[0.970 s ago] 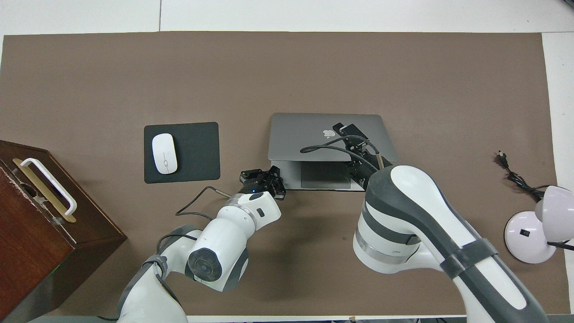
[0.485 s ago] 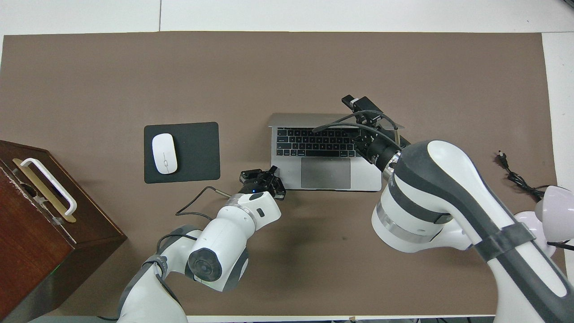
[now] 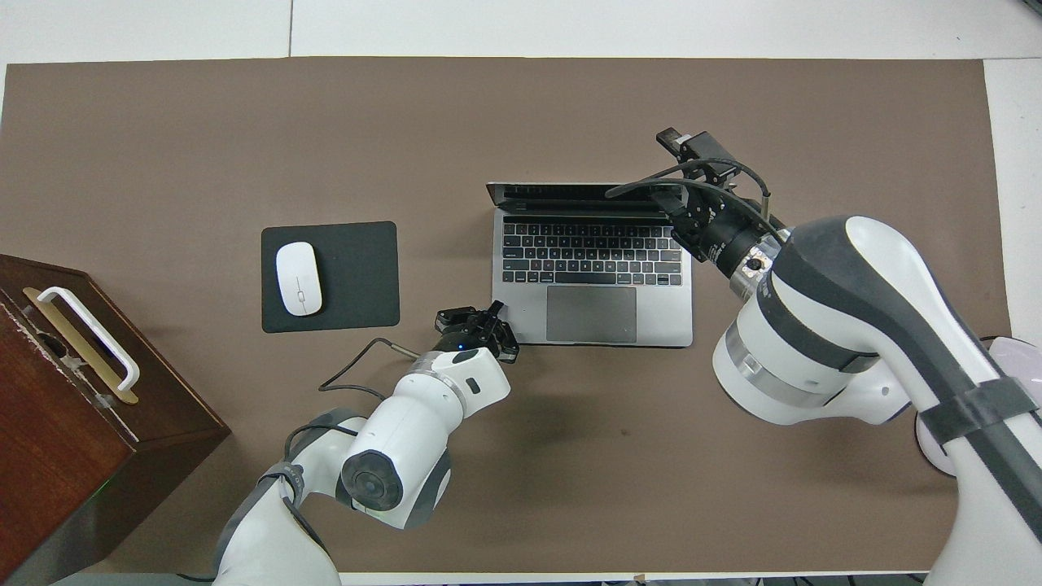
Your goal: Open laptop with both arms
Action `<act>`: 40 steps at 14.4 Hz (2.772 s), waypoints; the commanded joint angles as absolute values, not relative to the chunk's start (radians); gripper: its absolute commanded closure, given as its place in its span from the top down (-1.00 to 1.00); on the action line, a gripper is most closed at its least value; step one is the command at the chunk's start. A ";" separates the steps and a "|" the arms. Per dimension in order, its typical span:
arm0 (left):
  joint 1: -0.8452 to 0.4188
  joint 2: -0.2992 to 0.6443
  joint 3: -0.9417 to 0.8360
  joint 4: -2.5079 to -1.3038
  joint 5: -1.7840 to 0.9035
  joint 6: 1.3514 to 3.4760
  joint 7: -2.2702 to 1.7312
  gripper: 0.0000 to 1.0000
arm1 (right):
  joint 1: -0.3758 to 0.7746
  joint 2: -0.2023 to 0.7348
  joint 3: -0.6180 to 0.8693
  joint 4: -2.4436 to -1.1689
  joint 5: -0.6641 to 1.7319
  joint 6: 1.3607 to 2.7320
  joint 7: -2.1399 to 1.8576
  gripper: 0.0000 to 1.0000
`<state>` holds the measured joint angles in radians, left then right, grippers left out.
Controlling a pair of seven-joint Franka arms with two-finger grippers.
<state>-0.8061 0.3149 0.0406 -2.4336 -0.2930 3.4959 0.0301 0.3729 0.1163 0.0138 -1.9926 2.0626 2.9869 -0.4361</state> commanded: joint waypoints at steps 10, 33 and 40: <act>-0.836 0.367 0.051 -2.418 -0.319 3.505 0.040 -1.00 | 0.319 0.218 0.020 -1.872 2.023 2.970 -0.463 1.00; -0.834 0.367 0.052 -2.418 -0.324 3.505 0.041 -1.00 | 0.552 0.219 0.017 -1.499 2.096 3.139 -0.265 1.00; -0.833 0.347 0.049 -2.390 -0.411 3.504 0.031 -1.00 | 0.442 0.172 0.012 -1.463 1.440 3.096 -0.307 1.00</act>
